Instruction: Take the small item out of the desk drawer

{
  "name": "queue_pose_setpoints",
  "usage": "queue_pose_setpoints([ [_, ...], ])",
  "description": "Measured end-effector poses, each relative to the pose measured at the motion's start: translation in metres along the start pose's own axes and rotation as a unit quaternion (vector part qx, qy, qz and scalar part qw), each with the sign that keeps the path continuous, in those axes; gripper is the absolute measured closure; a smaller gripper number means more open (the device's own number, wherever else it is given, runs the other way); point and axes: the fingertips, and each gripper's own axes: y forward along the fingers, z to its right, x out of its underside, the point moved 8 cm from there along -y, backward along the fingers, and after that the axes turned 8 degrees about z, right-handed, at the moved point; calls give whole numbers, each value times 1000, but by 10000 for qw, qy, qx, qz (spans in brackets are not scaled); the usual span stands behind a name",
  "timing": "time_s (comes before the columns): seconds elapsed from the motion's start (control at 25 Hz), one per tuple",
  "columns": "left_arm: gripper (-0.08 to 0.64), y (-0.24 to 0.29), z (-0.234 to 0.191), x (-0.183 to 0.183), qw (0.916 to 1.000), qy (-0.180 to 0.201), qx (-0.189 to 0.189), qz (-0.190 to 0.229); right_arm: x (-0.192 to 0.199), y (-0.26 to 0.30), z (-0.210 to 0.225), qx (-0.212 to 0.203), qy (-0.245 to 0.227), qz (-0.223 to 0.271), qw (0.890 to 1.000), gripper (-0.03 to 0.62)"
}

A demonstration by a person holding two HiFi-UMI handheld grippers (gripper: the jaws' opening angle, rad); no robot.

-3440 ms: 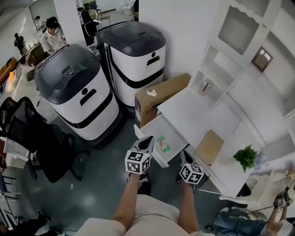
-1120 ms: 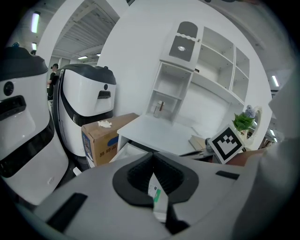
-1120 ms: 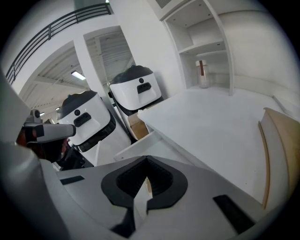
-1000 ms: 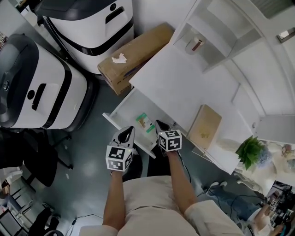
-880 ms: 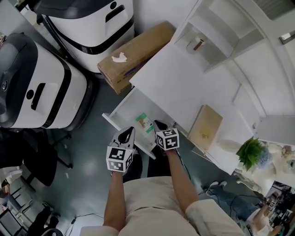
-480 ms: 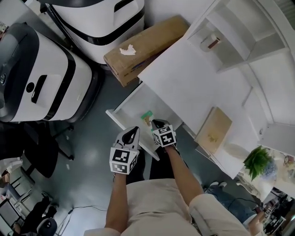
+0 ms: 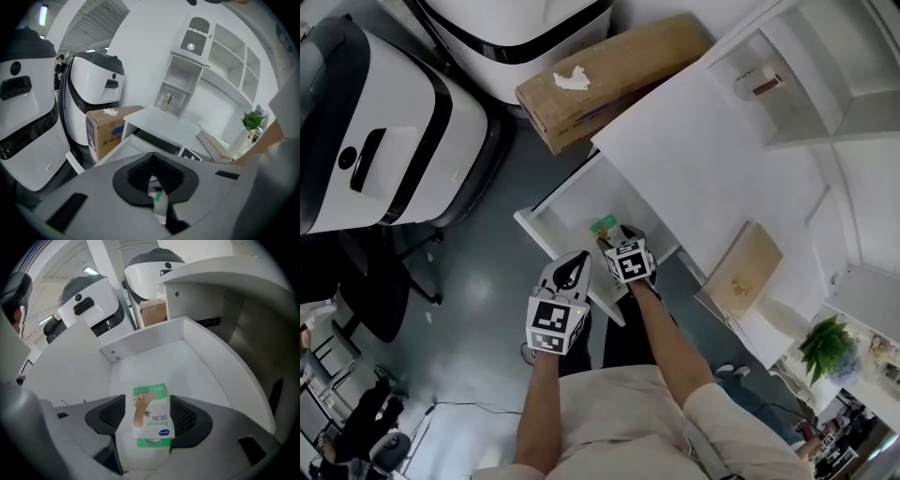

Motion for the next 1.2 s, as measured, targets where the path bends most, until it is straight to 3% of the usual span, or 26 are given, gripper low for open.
queue_pose_setpoints([
  [0.24, 543, -2, -12, -7, 9999, -98, -114, 48, -2, 23, -9, 2, -160, -197, 9997, 239],
  [0.64, 543, -21, -30, -4, 9985, -309, -402, 222, 6, 46, -12, 396, -583, -801, 9943, 210],
  [0.84, 543, -31, -34, 1, 9974, -472, -435, 316, 7, 48, -13, 507, -678, -745, 9936, 213],
  [1.2, 543, -33, -29, 0, 9976, -440, -417, 320, 3, 38, -18, 410, -885, -597, 9934, 230],
])
